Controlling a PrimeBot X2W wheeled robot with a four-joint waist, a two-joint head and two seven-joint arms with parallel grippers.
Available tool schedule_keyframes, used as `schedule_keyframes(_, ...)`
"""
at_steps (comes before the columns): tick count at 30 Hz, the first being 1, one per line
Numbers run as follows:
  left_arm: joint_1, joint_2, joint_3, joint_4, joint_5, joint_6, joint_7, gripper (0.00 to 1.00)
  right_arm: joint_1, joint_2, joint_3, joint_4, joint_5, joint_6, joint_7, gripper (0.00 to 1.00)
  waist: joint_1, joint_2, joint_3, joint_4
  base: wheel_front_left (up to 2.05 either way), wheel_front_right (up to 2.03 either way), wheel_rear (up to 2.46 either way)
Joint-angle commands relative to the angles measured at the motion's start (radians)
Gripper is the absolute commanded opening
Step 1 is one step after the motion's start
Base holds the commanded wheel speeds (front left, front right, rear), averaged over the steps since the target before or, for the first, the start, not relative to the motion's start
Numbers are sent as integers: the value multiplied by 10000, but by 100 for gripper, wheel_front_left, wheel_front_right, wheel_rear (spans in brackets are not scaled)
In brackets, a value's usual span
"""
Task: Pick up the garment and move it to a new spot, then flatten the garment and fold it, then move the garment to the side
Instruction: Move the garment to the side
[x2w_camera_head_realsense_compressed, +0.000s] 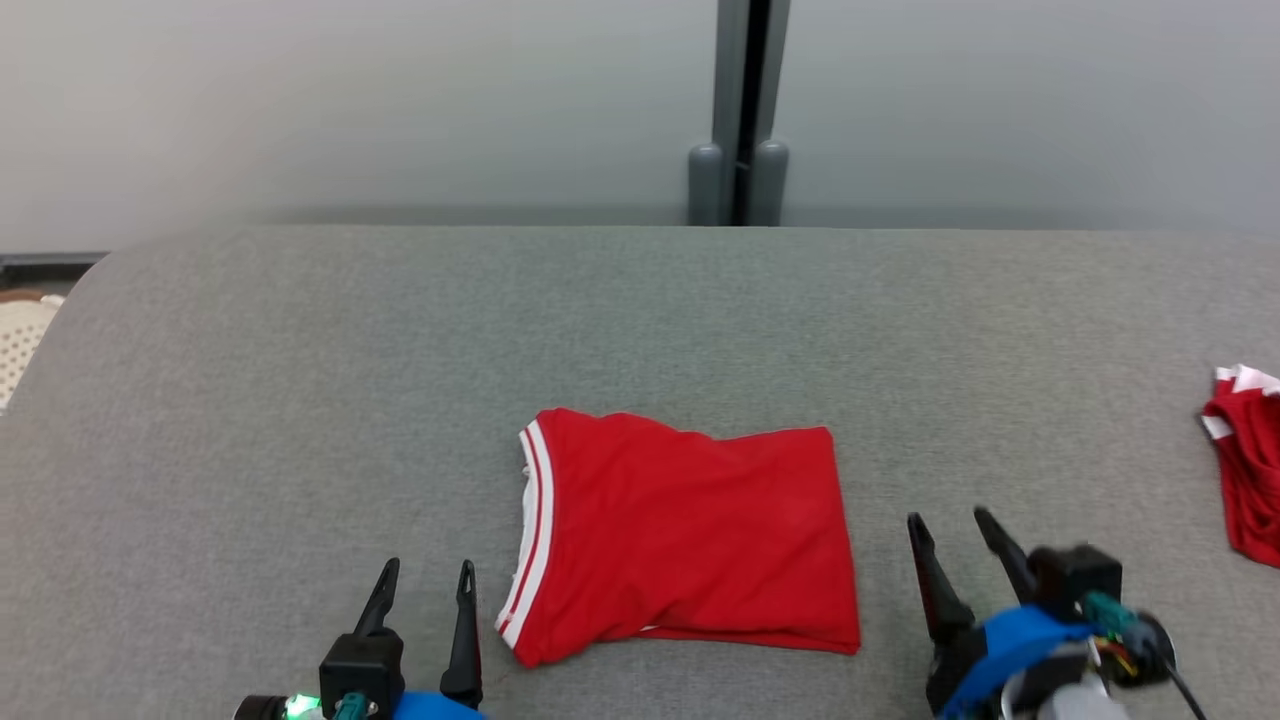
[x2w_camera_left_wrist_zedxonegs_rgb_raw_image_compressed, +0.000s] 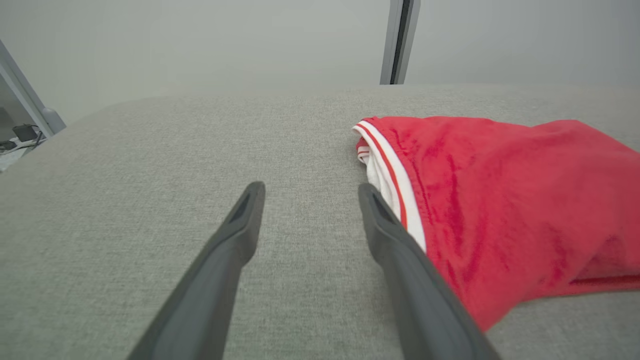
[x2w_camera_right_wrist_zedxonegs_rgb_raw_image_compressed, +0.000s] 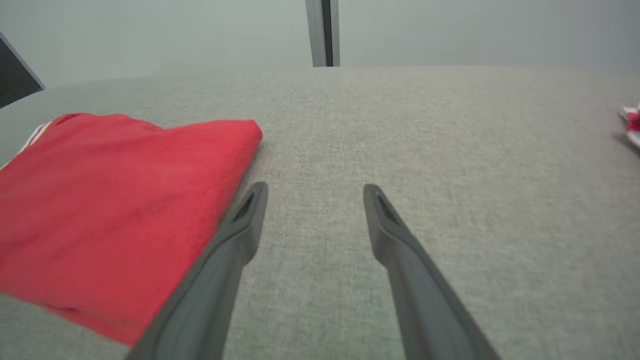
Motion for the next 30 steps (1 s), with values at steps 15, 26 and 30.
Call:
schedule_keyframes(15,-139,3,-90,248,-139,-94,-42,100,-2132,23,1632,3902,613,3,593,0,0,0,522,1472,0,0,0)
schedule_keyframes(26,-82,2,-74,111,-229,-158,-42,100,-2591,-119,805,4403,229,-29,32,0,0,0,276,-386,0,0,0)
schedule_keyframes(30,-348,2,-303,-20,-317,-199,-42,100,-2393,-99,516,4104,129,-20,6,0,0,0,302,-1584,0,0,0)
